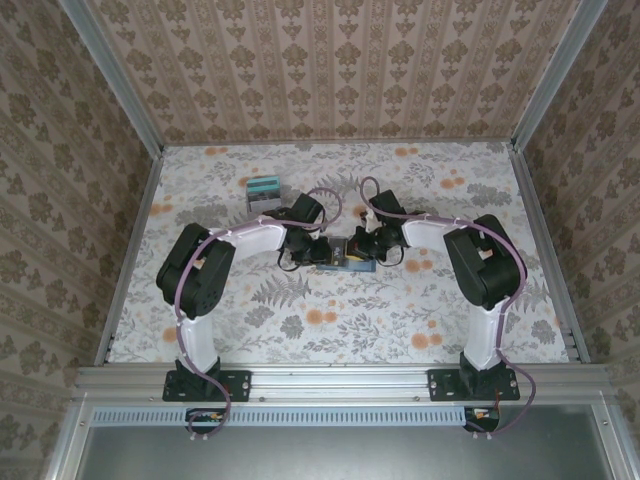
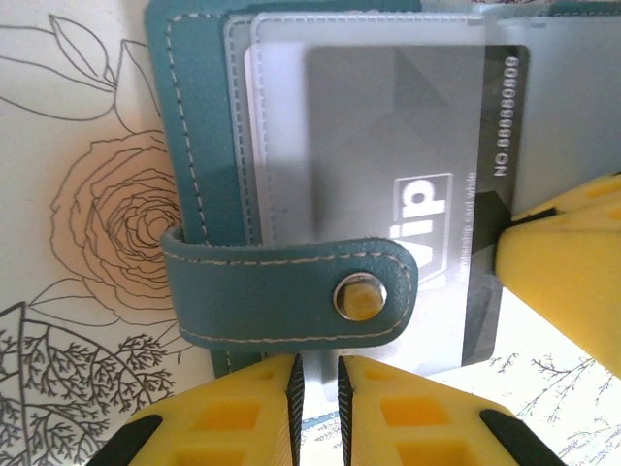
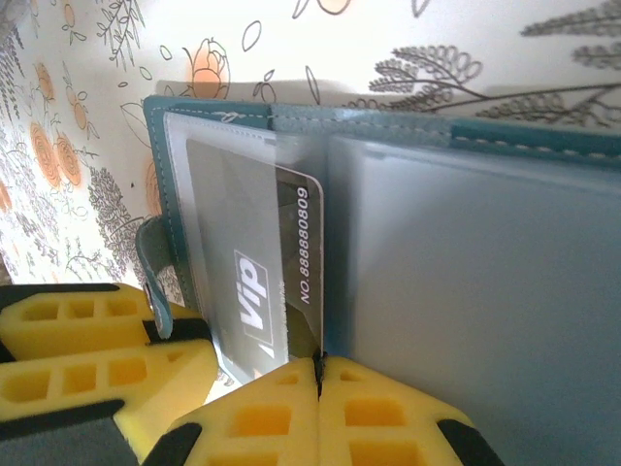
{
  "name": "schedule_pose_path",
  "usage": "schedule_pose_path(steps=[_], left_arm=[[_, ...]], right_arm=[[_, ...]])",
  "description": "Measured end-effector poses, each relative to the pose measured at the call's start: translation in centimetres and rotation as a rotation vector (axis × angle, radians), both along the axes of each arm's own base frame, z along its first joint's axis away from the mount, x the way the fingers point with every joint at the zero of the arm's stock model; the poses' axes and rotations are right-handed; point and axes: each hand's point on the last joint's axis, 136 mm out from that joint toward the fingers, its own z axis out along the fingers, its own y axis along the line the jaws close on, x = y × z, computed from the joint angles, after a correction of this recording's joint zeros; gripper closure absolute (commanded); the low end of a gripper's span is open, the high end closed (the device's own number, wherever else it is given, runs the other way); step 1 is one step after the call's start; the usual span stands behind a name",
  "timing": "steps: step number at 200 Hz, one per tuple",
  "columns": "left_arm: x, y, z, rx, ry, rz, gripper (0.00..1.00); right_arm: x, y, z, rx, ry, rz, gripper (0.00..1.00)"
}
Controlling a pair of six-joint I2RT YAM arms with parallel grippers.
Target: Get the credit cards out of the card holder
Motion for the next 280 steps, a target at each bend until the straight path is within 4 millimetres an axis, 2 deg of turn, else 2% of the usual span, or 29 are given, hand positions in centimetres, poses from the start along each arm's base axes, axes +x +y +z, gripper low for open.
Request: schedule_pose_path(steps=[24,36,45,66,111,190,237,280], left_arm=[[0.0,0.0,0.0,0.0,0.0,0.001,0.8],[0.0,0.0,0.0,0.0,0.0,0.001,0.8],[0.0,0.0,0.0,0.0,0.0,0.001,0.8],[0.0,0.0,0.0,-0.001,0.0,0.001,0.8],[0.0,0.0,0.0,-0.001,0.0,0.0,0.8],[0.0,0.0,0.0,-0.003,0.002,-0.001,0.8],[0.0,0.0,0.0,-0.003,0.002,-0.001,0.8],[0.0,0.0,0.0,-0.004,0.001,-0.001,0.8]], right_arm=[[-0.1,-0.4,0.0,-0.001,0.001,-0.007,1.0],[-0.2,-0.5,0.0,-0.001,0.005,-0.011,0.82],[-0.2,-0.6,0.0,0.0,0.006,-0.012,0.74],[-0.1,-0.4,0.1,0.012,0.003,-0.009,0.72],[0.0,0.0,0.0,0.018,0.001,-0.01,0.78],[0.0,0.0,-0.3,0.016,0.012,-0.014,1.0],[0.0,-0.5,-0.2,0.015,0.007,-0.019,1.0],[-0.4,-2.5,0.7,0.012,-0.014,-0.042,1.0]])
